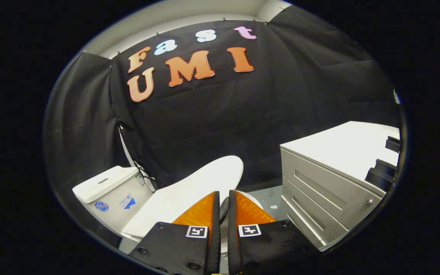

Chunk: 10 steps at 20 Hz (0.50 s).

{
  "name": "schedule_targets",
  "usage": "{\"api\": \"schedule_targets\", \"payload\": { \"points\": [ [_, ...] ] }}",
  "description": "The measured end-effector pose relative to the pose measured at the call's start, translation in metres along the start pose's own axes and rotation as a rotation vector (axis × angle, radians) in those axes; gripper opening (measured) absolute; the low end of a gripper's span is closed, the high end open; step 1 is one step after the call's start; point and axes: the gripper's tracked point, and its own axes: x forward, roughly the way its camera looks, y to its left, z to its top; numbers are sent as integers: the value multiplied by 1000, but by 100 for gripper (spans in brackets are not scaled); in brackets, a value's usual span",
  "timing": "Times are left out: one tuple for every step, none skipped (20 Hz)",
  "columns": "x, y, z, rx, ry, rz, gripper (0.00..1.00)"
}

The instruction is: Open the toilet lid.

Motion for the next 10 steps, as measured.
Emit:
{"api": "schedule_targets", "payload": {
  "points": [
    [-1,4,5,23,-2,9,16],
    [-1,10,12,41,-6,23,16],
    [0,16,18,47,-8,37,16],
    [1,22,23,43,-12,50,16],
    [1,30,29,27,-22,64,16],
    [2,37,35,5,-34,74,16],
    [3,44,40,-13,-43,83,16],
    [3,51,45,-22,-48,91,16],
    [5,58,50,-20,-52,98,16],
    [4,64,53,-13,-53,104,16]
  ]
}}
